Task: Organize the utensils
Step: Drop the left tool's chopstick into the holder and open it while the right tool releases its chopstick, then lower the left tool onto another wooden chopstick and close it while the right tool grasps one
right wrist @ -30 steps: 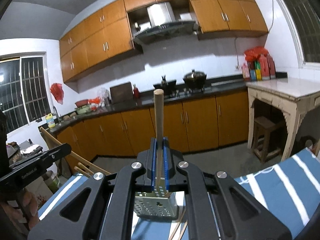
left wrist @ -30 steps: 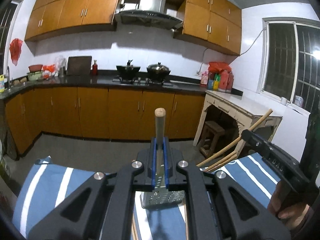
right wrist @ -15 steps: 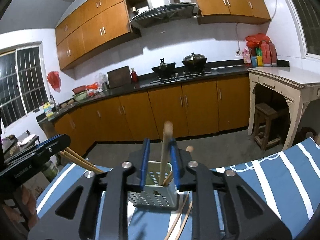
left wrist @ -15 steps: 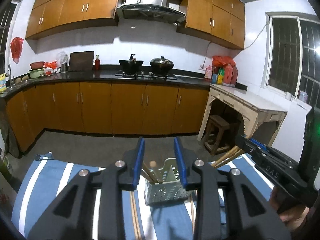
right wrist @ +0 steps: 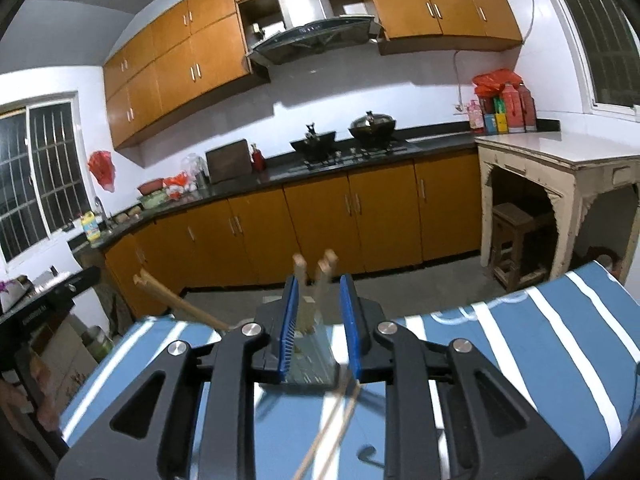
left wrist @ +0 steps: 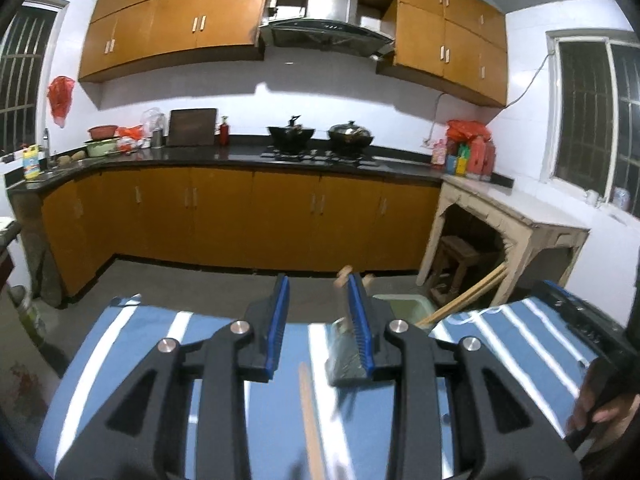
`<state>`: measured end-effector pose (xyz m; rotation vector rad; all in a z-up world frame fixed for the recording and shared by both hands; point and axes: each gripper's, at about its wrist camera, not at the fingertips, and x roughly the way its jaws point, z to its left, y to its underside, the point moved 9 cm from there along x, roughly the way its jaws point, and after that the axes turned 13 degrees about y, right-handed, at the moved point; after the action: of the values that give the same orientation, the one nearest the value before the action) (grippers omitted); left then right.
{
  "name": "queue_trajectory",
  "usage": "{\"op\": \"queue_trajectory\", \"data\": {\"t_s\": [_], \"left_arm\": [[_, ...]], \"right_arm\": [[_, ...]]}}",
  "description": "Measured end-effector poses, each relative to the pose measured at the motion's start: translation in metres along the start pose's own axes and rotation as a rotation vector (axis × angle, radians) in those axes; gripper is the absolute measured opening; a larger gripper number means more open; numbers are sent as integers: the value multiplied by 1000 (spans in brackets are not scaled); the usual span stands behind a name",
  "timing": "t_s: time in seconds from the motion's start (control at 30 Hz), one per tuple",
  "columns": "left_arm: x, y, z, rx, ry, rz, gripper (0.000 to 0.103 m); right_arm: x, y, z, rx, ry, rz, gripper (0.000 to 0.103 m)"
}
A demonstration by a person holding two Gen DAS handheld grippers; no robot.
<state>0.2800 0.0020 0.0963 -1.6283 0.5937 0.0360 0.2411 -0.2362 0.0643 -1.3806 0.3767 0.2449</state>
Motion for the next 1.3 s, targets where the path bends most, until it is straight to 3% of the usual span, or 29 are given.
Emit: {"op": "queue_trajectory", "data": {"t_s": [0.17,0.27,0.4,0.5,0.77,0.87,0.9,0.93,1.13,1.3], "left_arm": [[2,44,29,-17,-60,74,37],[19,88,49,-62,-83,166,37],[42,150,65,-108,-96,296,37],[52,186,71,-154,-76,363,37],[66,214,62,-168,-44,414,37],[68,217,58,-170,-17,421,37],[69,218,56,-169,-5,425,37],[71,219,53,-169,6,428,36],[76,225,39,-139,48,452,23],[82,230,29,-116,68,474,19]], "right_arm": [[18,53,-23,1,69,119,30],[38,90,-31,13,96,226,30],[67,152,-23,39,68,394,29],[78,176,-10,32,45,458,29],[95,201,21,-54,49,511,29],[94,203,22,-146,98,469,20],[94,204,17,-157,108,464,11],[95,203,13,-155,115,463,9],[97,196,-35,-70,210,456,8],[97,196,-47,-58,219,456,8]]}}
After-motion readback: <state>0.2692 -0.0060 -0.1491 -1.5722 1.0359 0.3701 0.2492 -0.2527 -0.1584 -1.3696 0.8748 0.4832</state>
